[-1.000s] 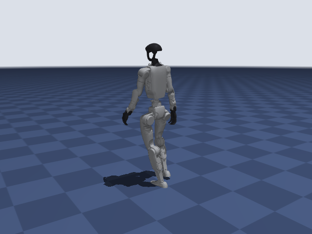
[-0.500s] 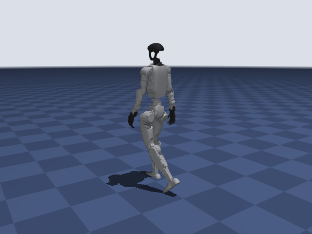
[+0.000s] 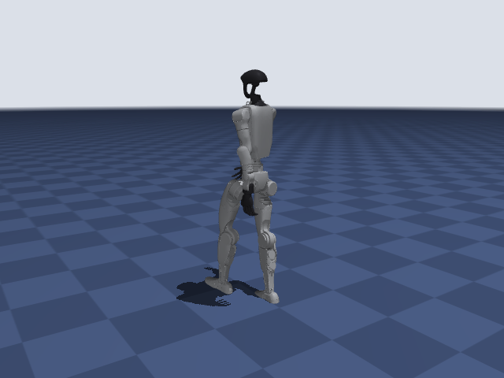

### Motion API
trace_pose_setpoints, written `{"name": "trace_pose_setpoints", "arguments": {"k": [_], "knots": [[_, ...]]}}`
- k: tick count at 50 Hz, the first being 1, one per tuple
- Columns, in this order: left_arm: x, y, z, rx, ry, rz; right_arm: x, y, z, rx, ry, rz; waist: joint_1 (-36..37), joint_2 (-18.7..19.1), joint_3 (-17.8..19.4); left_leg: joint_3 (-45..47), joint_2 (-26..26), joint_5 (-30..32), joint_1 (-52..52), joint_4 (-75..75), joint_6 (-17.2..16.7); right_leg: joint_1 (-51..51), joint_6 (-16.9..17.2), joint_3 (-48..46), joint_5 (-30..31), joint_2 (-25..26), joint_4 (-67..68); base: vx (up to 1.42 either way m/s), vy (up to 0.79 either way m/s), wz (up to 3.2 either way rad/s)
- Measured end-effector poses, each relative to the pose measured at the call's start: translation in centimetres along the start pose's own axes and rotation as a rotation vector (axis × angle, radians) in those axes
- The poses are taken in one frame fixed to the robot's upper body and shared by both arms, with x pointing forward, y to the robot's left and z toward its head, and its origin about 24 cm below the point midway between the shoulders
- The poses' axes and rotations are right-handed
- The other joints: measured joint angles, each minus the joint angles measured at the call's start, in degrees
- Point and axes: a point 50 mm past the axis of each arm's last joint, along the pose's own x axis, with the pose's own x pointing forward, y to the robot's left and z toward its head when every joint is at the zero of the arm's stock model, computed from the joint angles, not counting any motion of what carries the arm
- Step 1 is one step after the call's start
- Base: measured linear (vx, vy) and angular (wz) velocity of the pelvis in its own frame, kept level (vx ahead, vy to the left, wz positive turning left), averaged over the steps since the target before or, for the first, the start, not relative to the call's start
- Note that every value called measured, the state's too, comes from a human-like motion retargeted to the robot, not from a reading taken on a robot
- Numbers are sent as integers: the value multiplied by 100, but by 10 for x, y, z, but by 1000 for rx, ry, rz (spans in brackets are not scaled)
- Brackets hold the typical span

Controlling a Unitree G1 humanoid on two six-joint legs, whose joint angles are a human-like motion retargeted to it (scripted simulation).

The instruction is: Walk run

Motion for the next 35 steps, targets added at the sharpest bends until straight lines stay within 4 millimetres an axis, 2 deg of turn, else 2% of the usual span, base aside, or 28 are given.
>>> {"name": "trace_pose_setpoints", "arguments": {"k": [3,5,8,10,14,17,20,22,24,28,32,35], "knots": [[1,2,7,-2,-24,1,2,6,5,29,-14,15,19,59,4,-223,-85,10,-82,-36,-95,231,113,-19,-29,37,-45,50,6,-21],[2,1,11,1,-39,2,1,7,2,43,-6,17,93,81,-24,-458,-181,143,-34,19,-140,378,212,58,-5,22,-50,59,11,-26],[3,9,25,24,-81,7,-1,2,-5,68,20,2,107,82,-79,-529,-260,173,-68,378,-102,530,445,63,131,-35,1,66,16,-7],[4,12,34,32,-106,8,-5,-1,-17,73,58,-7,165,41,-140,-449,-245,140,-93,667,-43,598,632,156,333,-158,99,62,15,-32],[5,19,56,62,-169,19,-19,-13,-52,79,175,-23,286,45,-212,-347,-276,-233,68,997,323,654,939,79,1110,-407,590,57,14,-22],[5,20,68,67,-204,22,-36,-24,-84,53,287,-43,407,229,-332,-295,-127,-557,425,953,455,526,821,-14,1899,-450,1364,73,16,-45],[5,21,83,35,-237,17,-52,-31,-110,2,384,-46,218,555,-392,-421,100,-744,830,859,441,19,732,172,2370,-222,2727,60,13,-13],[4,24,94,14,-266,21,-63,-36,-124,-34,445,-43,93,771,-433,-470,259,-813,1073,747,439,-404,529,-89,2079,-265,3629,59,10,-7],[3,31,110,6,-302,34,-73,-38,-137,-61,495,-47,-22,840,-469,-490,294,-858,1246,637,450,-915,575,-59,1770,-271,4202,56,3,0],[-4,49,149,19,-391,66,-94,-40,-162,-64,584,-66,-202,692,-499,-546,108,-918,1542,418,517,-1989,700,-22,1123,-566,4622,46,-2,19],[-17,60,194,32,-519,76,-117,-41,-184,-43,684,-57,-411,450,-483,-681,-205,-1011,1831,269,634,-2709,797,18,728,-885,3615,46,-6,42],[-29,66,224,52,-604,79,-131,-39,-196,-44,749,-36,-631,254,-408,-882,-449,-1110,2128,188,715,-2938,1098,301,826,-974,2244,48,-13,64]]}}
